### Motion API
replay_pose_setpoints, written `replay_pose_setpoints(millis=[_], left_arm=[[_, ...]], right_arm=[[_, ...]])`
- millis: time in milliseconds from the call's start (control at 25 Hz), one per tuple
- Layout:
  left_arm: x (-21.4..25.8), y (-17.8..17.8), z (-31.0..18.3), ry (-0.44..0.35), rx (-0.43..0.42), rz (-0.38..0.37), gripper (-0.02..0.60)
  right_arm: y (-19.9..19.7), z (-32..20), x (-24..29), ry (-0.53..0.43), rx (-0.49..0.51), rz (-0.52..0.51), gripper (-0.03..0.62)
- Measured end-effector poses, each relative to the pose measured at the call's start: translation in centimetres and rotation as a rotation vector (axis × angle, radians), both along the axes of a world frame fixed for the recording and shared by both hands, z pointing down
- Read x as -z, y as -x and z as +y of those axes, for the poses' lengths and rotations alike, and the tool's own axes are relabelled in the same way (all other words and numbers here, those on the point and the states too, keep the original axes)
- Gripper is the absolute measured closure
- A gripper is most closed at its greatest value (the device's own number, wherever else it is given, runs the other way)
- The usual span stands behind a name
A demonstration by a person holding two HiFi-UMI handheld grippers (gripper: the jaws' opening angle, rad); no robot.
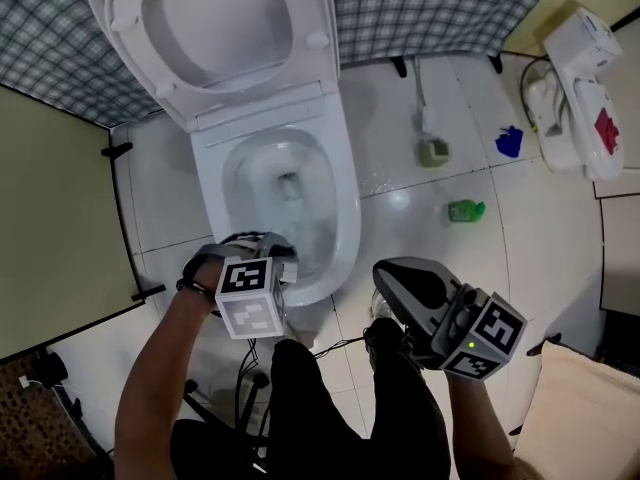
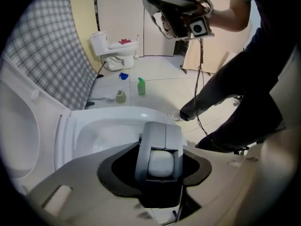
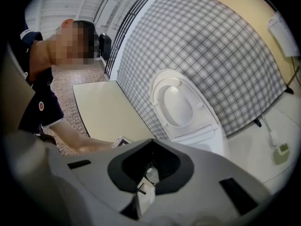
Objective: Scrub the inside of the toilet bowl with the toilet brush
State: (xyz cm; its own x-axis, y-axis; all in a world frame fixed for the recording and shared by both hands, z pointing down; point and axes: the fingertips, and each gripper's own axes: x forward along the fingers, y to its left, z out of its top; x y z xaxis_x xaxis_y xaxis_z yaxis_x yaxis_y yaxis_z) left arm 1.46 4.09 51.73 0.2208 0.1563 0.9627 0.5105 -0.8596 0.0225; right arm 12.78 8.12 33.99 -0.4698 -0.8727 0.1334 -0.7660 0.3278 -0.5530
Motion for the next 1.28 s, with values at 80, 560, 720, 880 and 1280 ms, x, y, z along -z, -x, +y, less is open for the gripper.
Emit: replay_pose_setpoints(millis=[80,560,720,880,1280], left_arm=[[1.3,1.1,0.6,0.013,0.0,-0.026,0.365],[-0.6,3.8,-2.9,0.013,0.218,0.004,0.376],[-2.0,3.9,-4.7,0.004,0.31,0.019,0.377],[-3.7,2.8,-6.4,0.008,0.408,0.035,0.377],[-4.7,0.6,-10.5,0.05,0.816,0.226,0.39]], right_arm=[[0.4,0.1,0.7,-0.01,0.003,-0.005,0.594],[2.4,0.2,0.3,0.005,0.03,0.005,0.594],[2.5,0.1,-0.3,0.022,0.029,0.011,0.594],[2.4,-0.5,-1.0,0.039,0.019,0.013,0.594],[0.8,-0.6,-2.6,0.077,-0.008,0.019,0.594]])
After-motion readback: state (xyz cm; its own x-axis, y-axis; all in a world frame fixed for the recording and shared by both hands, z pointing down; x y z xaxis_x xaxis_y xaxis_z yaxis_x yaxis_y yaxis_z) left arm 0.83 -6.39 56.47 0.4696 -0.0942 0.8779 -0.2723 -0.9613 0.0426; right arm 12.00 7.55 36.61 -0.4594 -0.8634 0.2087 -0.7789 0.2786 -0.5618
